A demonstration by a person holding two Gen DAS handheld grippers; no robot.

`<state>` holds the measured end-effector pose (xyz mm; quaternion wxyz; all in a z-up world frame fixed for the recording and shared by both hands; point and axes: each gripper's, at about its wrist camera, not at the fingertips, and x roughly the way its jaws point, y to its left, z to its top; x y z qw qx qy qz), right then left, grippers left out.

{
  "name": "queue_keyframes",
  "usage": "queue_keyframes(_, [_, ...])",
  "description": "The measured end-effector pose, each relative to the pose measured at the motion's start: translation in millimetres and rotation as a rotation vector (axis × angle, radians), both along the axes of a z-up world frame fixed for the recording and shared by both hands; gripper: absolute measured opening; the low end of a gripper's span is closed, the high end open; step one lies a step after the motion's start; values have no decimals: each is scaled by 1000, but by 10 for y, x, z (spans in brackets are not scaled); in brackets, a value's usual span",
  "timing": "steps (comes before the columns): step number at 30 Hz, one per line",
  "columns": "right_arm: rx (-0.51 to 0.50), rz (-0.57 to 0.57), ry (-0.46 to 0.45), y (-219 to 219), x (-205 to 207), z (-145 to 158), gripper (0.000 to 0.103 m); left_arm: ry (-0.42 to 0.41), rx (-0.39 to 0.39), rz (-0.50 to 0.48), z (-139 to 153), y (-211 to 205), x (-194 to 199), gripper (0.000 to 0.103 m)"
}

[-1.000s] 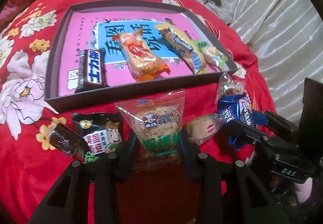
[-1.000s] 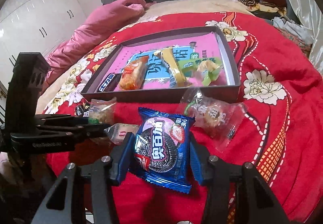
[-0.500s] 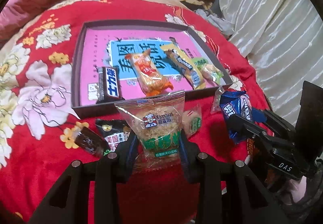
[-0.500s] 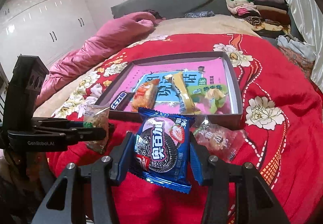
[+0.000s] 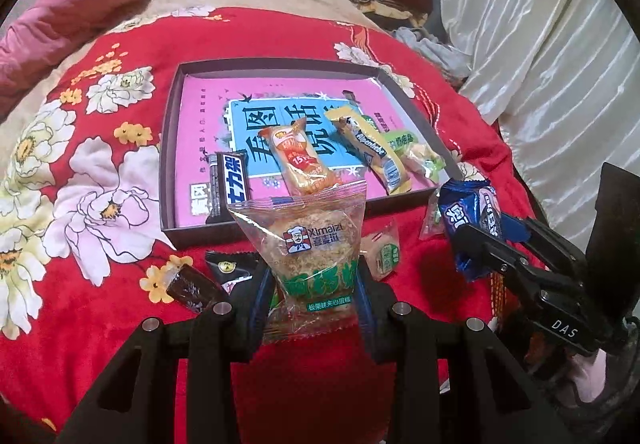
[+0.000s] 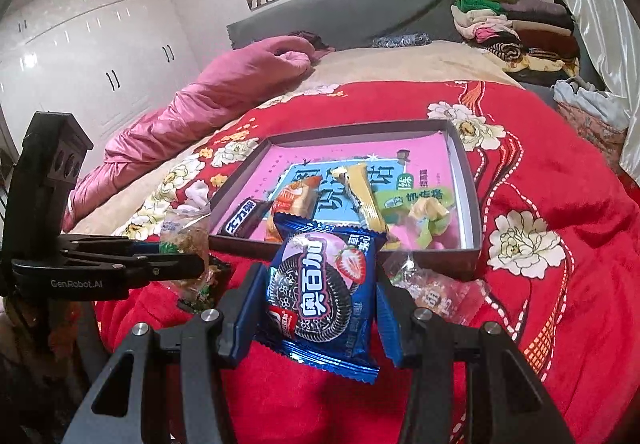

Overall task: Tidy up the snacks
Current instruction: 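Lift the clear bread bag and blue cookie pack and carry them over the tray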

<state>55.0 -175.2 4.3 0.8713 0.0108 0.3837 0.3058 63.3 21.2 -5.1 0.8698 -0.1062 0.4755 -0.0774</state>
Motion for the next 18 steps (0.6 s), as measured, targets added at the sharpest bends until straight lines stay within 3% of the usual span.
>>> queue_keyframes(18, [29, 17, -67, 8, 22, 138, 51, -22, 9, 23, 152, -44, 22, 39])
